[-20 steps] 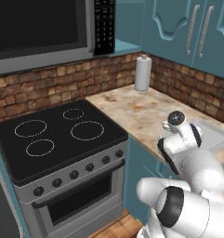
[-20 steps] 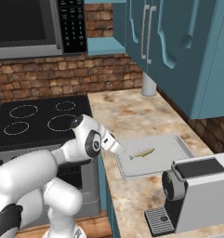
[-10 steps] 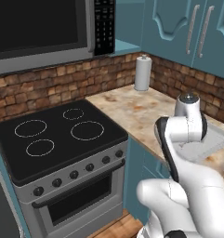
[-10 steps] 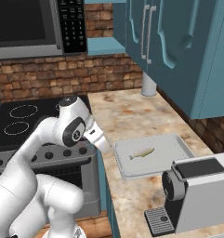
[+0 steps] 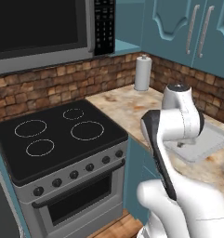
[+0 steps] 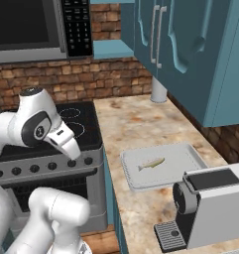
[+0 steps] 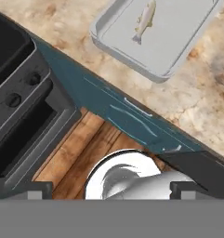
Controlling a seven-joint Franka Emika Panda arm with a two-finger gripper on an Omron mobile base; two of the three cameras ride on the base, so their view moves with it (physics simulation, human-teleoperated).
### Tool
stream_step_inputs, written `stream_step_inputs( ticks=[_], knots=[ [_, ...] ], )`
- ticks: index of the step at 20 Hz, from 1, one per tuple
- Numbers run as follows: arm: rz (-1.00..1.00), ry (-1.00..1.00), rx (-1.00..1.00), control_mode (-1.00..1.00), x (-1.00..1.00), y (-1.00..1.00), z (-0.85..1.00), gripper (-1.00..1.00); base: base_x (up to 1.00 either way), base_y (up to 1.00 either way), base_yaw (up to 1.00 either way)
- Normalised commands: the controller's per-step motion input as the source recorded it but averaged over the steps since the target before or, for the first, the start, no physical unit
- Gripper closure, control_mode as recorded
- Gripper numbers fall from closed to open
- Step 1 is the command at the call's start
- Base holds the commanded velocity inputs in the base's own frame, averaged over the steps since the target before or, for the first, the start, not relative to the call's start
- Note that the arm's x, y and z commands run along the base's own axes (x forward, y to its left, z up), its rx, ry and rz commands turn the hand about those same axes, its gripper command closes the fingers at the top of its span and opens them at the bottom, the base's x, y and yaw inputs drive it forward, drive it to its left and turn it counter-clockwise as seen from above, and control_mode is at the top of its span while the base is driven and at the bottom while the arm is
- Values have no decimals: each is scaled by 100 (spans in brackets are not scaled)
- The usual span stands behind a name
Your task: Place one broccoli and one fish in each tupperware on the nearby counter, to pack two identical lunches.
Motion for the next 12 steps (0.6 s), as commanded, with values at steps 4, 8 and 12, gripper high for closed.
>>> stream_step_inputs(
  ticks=[4,8,12],
  knots=[
    [50,-2,0,-100,-85,38,3,-100,0,0,0],
    [53,-11,0,-100,-60,20,0,-100,0,0,0],
    [51,-8,-1,-100,-46,24,20,-100,0,0,0]
  ],
)
